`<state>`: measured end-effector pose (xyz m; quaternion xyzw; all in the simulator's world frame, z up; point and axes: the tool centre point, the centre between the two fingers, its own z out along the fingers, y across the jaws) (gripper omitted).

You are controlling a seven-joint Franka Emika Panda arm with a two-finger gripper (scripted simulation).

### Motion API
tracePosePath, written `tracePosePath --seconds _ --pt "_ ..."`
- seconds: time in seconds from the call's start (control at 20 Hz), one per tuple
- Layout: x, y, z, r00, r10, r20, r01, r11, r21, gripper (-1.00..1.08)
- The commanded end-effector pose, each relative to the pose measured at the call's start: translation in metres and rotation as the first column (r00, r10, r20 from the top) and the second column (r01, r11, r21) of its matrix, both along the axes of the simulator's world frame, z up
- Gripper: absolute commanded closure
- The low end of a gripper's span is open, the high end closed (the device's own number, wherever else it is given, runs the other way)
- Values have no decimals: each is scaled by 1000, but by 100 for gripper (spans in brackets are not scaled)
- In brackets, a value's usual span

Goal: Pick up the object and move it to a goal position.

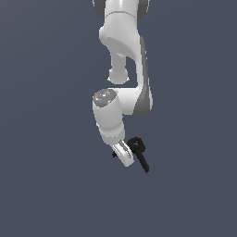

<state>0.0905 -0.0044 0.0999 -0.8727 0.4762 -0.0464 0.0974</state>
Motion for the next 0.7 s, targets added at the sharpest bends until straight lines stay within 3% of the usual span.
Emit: tracePosePath --seconds 0.0,0.35,0.65 --pt "2 11 10 999 -21 49 22 1000 -5 108" --pt "5 36 29 987 -66 148 69 997 -16 108" --pt "7 49 37 976 -88 198 94 995 -21 108"
